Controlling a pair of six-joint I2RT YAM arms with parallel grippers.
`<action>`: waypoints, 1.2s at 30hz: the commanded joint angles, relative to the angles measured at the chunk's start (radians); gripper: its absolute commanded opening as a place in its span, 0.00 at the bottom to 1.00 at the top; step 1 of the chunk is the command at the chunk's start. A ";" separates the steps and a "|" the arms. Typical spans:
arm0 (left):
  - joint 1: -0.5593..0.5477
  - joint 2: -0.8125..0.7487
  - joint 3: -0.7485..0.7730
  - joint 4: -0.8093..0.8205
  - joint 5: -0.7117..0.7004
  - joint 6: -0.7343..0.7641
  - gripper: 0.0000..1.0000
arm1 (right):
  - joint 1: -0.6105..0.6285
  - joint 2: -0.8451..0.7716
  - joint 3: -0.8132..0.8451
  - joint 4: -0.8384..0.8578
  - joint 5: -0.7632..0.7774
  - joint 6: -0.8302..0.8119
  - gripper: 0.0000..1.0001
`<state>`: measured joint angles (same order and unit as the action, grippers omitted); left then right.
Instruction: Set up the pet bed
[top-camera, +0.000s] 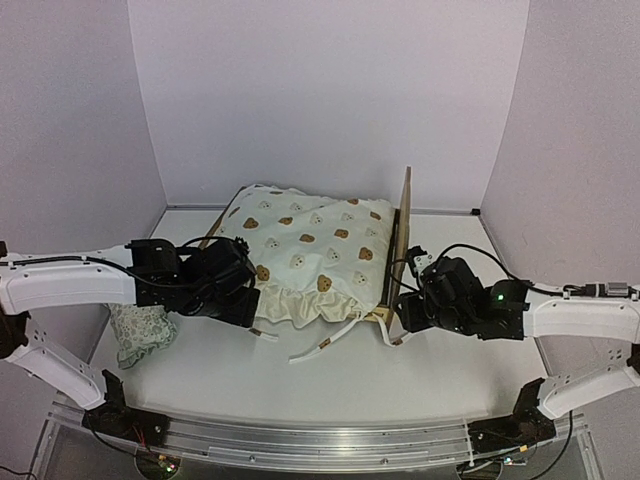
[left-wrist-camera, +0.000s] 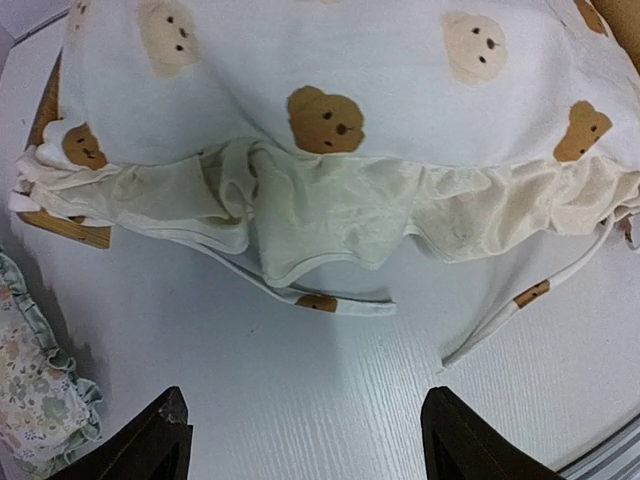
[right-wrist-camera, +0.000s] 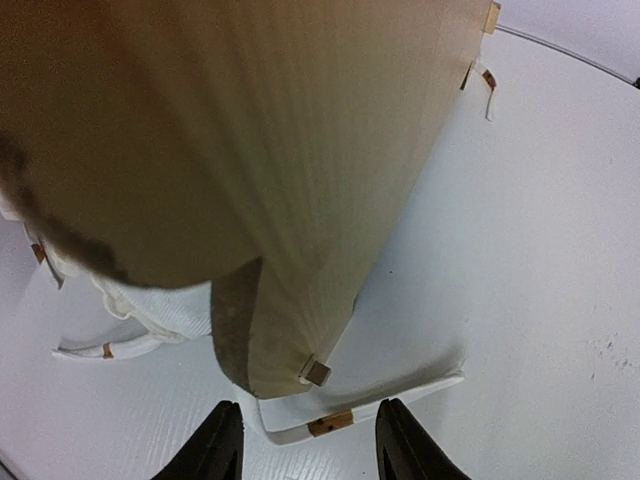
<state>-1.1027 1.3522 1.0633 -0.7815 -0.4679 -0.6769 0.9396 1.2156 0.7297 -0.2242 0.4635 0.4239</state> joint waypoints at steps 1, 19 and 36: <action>0.038 -0.052 0.057 -0.131 -0.112 -0.052 0.80 | 0.001 0.001 -0.035 0.055 0.180 -0.030 0.41; 0.558 -0.154 0.031 -0.307 -0.125 -0.058 0.82 | -0.065 -0.233 -0.132 0.059 0.261 -0.149 0.29; 1.072 0.020 -0.079 -0.045 0.450 0.185 0.87 | -0.064 -0.410 -0.169 -0.021 0.128 -0.112 0.78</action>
<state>-0.0706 1.3160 1.0094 -0.8977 -0.1516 -0.5404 0.8753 0.8456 0.5780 -0.2323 0.6030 0.3074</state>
